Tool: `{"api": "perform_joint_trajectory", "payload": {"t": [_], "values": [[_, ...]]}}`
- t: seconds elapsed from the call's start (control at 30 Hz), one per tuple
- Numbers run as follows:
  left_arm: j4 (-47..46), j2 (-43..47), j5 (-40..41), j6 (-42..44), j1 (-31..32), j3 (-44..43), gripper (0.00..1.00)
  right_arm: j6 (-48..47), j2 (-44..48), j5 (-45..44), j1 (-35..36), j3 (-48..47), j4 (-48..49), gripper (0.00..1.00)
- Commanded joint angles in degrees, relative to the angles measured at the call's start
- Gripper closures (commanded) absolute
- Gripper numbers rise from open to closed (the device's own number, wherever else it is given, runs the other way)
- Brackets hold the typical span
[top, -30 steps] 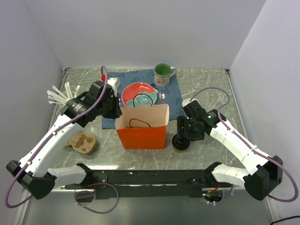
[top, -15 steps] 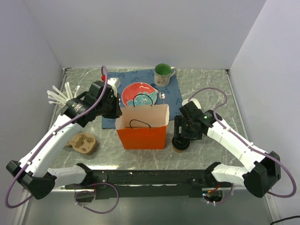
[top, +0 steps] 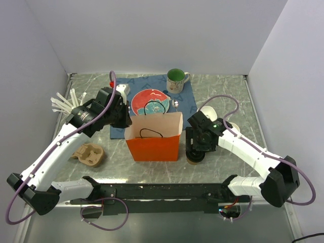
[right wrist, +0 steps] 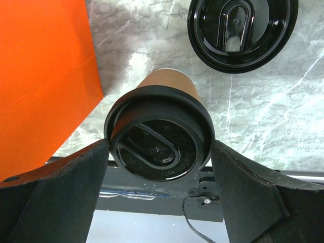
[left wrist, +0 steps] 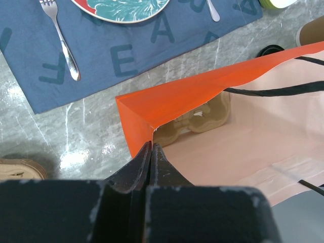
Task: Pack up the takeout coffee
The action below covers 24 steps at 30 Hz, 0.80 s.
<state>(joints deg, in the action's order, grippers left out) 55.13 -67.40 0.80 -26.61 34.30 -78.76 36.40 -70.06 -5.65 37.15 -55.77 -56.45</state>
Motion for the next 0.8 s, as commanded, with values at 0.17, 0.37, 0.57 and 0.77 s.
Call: {"api": "perform_joint_trajectory", "payload": {"t": [0.17,0.37,0.57,0.77], "values": [[-0.11,-0.28,-0.97,-0.28,-0.12,-2.19,0.95,0.07,-2.27,-4.63,1.61,-0.31,-0.51,0.19],[0.67,-0.11,0.77,-1.07,-0.12,-2.89,0.74,-0.45,-1.39,-4.72,1.61,-0.57,-0.77,0.33],[2.25,0.69,3.16,-2.04,-0.12,-3.94,0.58,-2.12,0.19,-4.81,1.70,-2.15,-1.91,0.38],[2.61,1.13,2.28,-2.92,-0.12,-4.12,0.64,-3.09,1.68,-4.98,1.70,-3.38,-2.44,0.39]]}}
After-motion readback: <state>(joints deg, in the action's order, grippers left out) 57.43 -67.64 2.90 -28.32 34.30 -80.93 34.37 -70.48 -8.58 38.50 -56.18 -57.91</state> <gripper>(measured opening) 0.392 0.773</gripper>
